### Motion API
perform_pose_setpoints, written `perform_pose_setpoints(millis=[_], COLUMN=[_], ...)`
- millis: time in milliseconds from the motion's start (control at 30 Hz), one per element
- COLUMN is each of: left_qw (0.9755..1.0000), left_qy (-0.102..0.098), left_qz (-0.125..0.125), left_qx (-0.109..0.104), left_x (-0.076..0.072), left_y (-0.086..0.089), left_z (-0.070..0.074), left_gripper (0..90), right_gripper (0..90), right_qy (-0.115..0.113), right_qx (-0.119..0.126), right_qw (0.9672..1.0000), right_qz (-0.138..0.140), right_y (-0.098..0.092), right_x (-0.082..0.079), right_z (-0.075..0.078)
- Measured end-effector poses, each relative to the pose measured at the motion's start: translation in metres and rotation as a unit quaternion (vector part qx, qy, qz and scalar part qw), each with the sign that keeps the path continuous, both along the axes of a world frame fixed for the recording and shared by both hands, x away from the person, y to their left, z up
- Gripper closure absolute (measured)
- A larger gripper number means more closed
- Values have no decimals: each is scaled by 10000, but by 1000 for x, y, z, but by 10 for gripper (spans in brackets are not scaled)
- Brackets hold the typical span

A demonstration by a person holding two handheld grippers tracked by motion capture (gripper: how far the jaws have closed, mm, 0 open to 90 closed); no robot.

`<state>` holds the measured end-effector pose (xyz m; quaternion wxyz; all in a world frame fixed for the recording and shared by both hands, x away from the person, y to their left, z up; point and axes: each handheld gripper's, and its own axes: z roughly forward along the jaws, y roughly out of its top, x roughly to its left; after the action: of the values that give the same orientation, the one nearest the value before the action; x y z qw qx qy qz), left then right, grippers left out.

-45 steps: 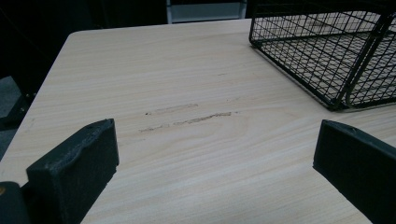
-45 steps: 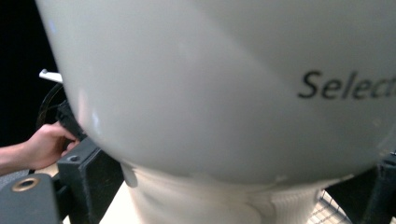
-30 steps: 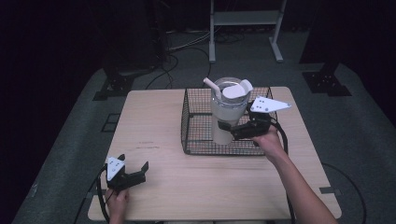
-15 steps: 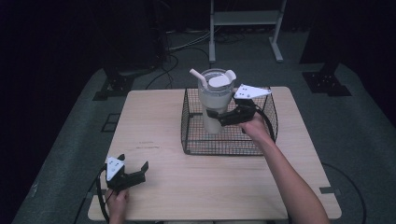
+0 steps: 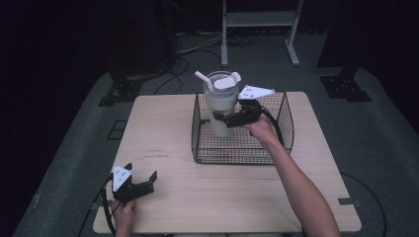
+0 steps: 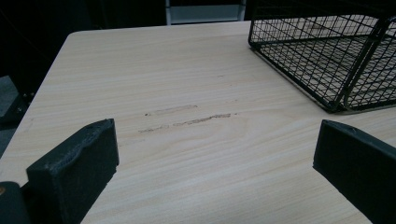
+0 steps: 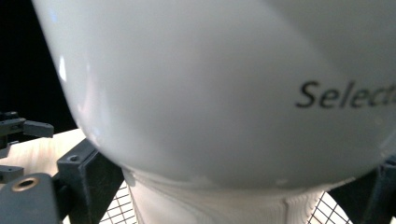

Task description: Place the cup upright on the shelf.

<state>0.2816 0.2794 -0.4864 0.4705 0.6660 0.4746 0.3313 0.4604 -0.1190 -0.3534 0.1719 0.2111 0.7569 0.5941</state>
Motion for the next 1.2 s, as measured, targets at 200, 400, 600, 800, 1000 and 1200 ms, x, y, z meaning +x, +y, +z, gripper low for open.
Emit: perform_pose_setpoints(millis=[200, 400, 600, 800, 1000, 1200], left_qw=[10000, 10000, 10000, 10000, 10000, 10000], left_qy=[-1, -1, -8, -25, -16, -28], left_qz=[-3, -6, -3, -2, 0, -1], left_qx=[-5, -14, -29, -42, -60, -62], left_x=[0, 0, 0, 0, 0, 0], left_y=[0, 0, 1, 1, 1, 2], left_z=[0, 0, 0, 0, 0, 0], left_gripper=[0, 0, 0, 0, 0, 0], right_gripper=[82, 82, 82, 82, 82, 82], right_qy=[70, 228, 294, 380, 465, 545], right_qx=[-22, -37, -115, -262, -386, -508], right_qw=[10000, 9997, 9995, 9989, 9981, 9971], right_qz=[-20, -19, -22, 16, 95, 124], right_y=[4, 7, 12, 16, 17, 19], right_x=[9, 17, 24, 28, 32, 36], right_z=[-9, -21, -30, -38, -46, -51])
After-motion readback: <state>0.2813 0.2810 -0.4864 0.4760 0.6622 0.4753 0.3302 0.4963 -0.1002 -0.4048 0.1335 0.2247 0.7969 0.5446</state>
